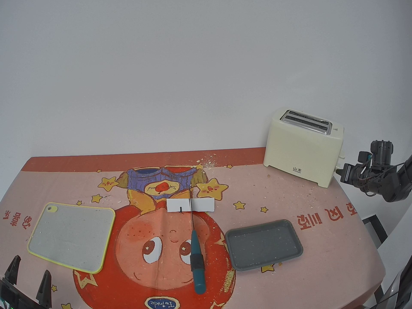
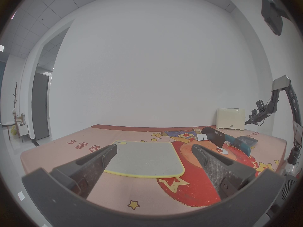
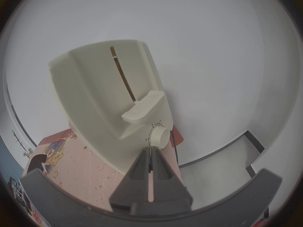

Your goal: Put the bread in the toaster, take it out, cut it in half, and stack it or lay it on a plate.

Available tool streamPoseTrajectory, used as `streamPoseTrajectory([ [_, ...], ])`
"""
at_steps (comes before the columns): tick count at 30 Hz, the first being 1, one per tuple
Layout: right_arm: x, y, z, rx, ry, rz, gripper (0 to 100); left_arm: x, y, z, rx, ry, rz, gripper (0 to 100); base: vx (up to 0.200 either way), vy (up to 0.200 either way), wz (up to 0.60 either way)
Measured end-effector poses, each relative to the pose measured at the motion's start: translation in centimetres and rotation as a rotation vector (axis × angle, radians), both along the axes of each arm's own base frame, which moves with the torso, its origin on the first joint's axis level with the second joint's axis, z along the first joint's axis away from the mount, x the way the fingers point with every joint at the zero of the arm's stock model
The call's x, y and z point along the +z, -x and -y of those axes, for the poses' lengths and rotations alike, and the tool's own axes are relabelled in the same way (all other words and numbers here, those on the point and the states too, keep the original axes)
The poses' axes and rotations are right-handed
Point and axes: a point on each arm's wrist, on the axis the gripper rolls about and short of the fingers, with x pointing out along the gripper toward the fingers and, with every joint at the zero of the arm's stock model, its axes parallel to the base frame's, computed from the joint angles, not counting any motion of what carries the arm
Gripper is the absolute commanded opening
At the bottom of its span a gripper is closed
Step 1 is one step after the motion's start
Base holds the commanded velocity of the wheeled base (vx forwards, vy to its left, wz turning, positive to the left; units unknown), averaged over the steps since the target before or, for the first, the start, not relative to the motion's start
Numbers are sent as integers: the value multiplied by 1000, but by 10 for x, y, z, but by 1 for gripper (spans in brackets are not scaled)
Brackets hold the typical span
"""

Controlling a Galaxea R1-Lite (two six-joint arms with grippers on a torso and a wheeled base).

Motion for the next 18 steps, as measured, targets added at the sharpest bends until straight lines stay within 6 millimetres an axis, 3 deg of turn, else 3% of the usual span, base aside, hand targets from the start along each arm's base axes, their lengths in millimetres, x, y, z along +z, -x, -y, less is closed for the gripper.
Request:
streamPoseTrajectory([
  [18,-5,-2,0,-17,-29,-18,0,0,0,0,1,0,0,100,0,0,0],
])
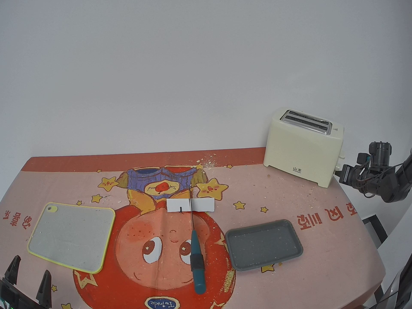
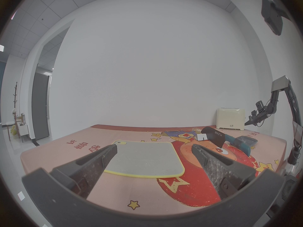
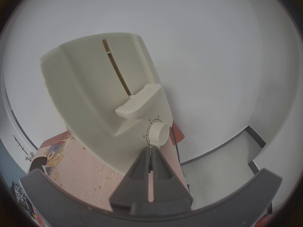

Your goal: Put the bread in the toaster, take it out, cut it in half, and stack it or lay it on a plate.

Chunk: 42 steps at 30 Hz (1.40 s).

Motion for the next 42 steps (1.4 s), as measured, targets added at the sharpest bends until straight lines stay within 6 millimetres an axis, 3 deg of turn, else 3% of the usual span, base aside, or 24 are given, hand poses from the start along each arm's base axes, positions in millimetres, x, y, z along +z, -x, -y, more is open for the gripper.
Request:
streamPoseTrajectory([
  [30,-11,4,1,-22,-3,-43,0,0,0,0,-1,0,0,100,0,0,0],
  [42,6,6,-1,-49,-54,1,0,0,0,0,0,0,0,100,0,0,0],
])
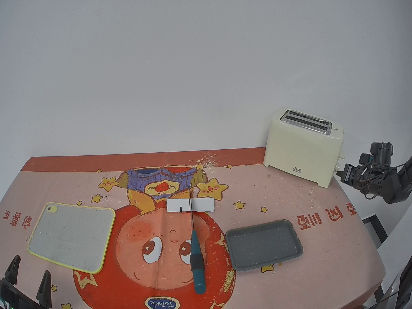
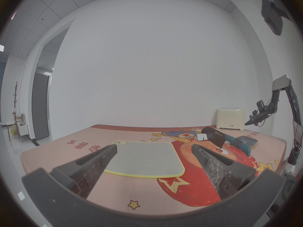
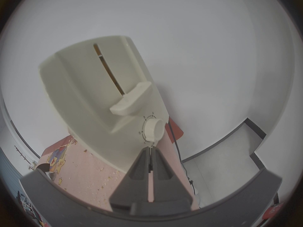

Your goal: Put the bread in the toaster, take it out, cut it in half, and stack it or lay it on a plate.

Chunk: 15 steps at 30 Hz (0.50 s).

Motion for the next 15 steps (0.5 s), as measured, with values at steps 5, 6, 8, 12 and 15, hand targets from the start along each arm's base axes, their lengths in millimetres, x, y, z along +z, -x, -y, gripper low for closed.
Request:
streamPoseTrajectory([
  [5,5,-2,0,-2,2,21,0,0,0,0,-1,0,0,100,0,0,0],
  [6,6,-2,0,-3,2,22,0,0,0,0,-1,0,0,100,0,0,0],
  [8,7,-3,0,-3,3,28,0,0,0,0,0,0,0,100,0,0,0],
  [12,8,-5,0,-2,4,34,0,0,0,0,0,0,0,100,0,0,0],
  [15,8,-6,0,-2,4,34,0,0,0,0,0,0,0,100,0,0,0],
])
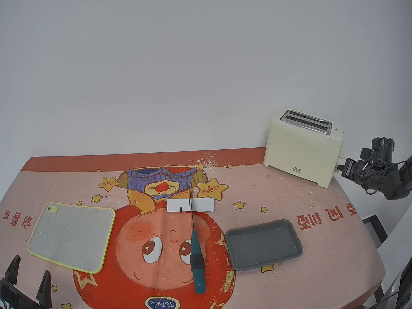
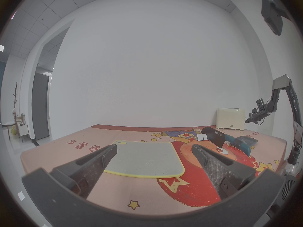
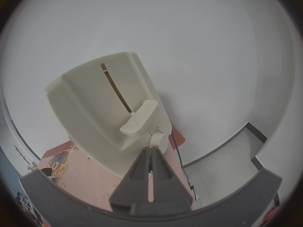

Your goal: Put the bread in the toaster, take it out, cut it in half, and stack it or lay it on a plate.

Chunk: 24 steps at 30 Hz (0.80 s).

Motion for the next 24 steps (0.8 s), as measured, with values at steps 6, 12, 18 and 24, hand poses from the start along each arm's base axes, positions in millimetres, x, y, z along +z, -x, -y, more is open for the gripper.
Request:
streamPoseTrajectory([
  [6,-3,-2,0,0,0,-6,0,0,0,0,-1,0,0,100,0,0,0],
  [12,-7,-3,-1,2,-1,-16,0,0,0,0,0,0,0,100,0,0,0],
  [18,-9,-4,-2,3,-1,-23,0,0,0,0,0,0,0,100,0,0,0],
  [24,-9,-4,-1,2,-1,-24,0,0,0,0,-1,0,0,100,0,0,0],
])
